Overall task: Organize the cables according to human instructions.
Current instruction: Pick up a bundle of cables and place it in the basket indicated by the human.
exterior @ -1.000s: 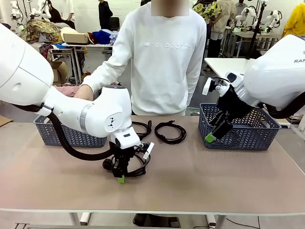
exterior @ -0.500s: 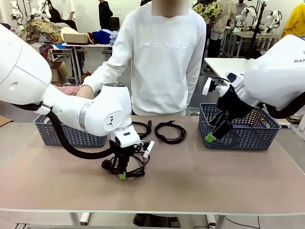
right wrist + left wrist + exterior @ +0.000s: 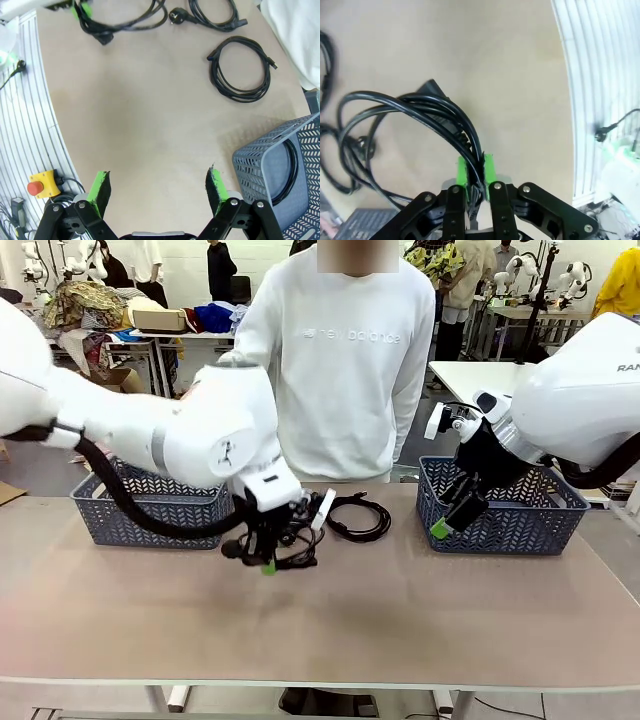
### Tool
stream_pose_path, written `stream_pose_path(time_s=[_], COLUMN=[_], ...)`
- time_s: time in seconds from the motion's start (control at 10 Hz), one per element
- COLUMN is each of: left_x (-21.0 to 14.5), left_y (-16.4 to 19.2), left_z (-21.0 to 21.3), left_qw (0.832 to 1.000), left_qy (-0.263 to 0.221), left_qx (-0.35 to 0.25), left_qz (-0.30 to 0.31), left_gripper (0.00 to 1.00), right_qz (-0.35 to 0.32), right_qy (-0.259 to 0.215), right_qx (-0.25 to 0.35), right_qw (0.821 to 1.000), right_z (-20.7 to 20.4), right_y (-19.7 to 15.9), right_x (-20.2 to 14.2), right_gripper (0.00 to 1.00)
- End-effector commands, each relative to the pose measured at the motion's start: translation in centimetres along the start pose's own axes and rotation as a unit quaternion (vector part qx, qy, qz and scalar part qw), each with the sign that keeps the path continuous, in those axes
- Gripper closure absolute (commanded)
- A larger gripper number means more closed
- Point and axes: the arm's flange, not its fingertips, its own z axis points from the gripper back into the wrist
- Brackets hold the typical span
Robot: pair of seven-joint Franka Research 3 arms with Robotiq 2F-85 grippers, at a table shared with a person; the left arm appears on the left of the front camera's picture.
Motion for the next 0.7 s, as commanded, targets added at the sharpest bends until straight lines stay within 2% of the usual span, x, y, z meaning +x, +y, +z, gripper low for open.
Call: stream_pose_path(time_s=[0.0, 0.6], left_x=[-0.8, -8.2], left_y=[1.9, 8.2], left_z=[3.8, 9.4], left_qw=[1.0, 0.999], left_qy=[0.019, 0.006], left_qx=[0.009, 0.024], left_qz=[0.008, 0.041], left_gripper=[1.0, 1.0], right_qz=[-0.002, -0.002], right_qy=[0.001, 0.001], right_qx=[0.0, 0.0], right_qw=[1.0, 1.0], right_z=[0.1, 0.1], right_y=[-0.1, -0.1], right_x=[0.2, 0.2], right_gripper=[0.0, 0.0])
